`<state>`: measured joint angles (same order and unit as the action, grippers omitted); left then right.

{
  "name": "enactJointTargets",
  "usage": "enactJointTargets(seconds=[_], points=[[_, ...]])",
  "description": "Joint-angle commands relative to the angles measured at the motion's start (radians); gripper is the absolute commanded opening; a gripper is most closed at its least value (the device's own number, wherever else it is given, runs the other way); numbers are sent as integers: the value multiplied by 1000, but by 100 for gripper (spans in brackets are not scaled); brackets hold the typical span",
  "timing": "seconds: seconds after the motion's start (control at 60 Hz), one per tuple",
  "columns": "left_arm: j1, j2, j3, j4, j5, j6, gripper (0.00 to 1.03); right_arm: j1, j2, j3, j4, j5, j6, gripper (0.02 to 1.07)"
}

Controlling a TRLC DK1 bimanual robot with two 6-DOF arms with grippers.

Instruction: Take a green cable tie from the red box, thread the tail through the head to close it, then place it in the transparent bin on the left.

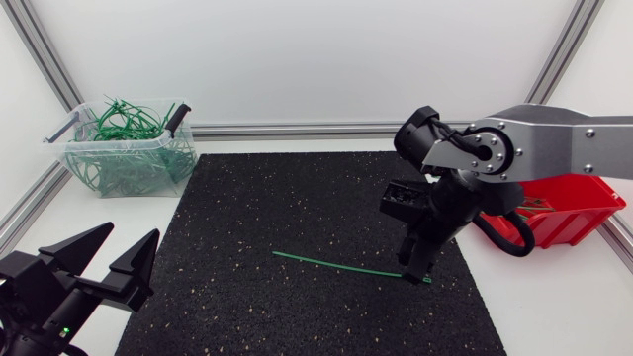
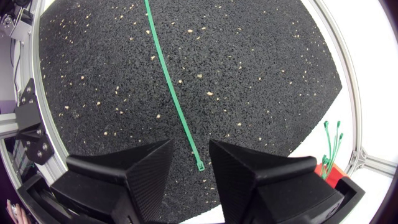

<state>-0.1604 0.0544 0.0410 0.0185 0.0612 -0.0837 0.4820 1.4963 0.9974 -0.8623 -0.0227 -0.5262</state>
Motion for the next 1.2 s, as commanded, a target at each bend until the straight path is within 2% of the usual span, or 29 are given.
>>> enactJointTargets(seconds=[0.0,0.25,0.467,0.833,1.033,1.133,1.183], points=[[-8,10,-39,-25,-4,-22,100,-10,38,-22,0,3,-40,49],[-10,10,-39,-25,-4,-22,100,-62,84,-65,-1,13,-133,48],[-25,10,-39,-25,-4,-28,100,-77,96,-91,3,-26,-233,48],[-19,7,-39,-22,-4,-27,100,-62,128,-131,108,6,-328,48],[-10,2,-39,-19,-4,-7,100,-71,159,-125,109,6,-353,43],[-8,-5,-39,-19,-4,1,100,-80,163,-129,126,6,-400,32],[-10,-11,-39,-17,-4,2,100,-89,165,-126,128,4,-411,30]])
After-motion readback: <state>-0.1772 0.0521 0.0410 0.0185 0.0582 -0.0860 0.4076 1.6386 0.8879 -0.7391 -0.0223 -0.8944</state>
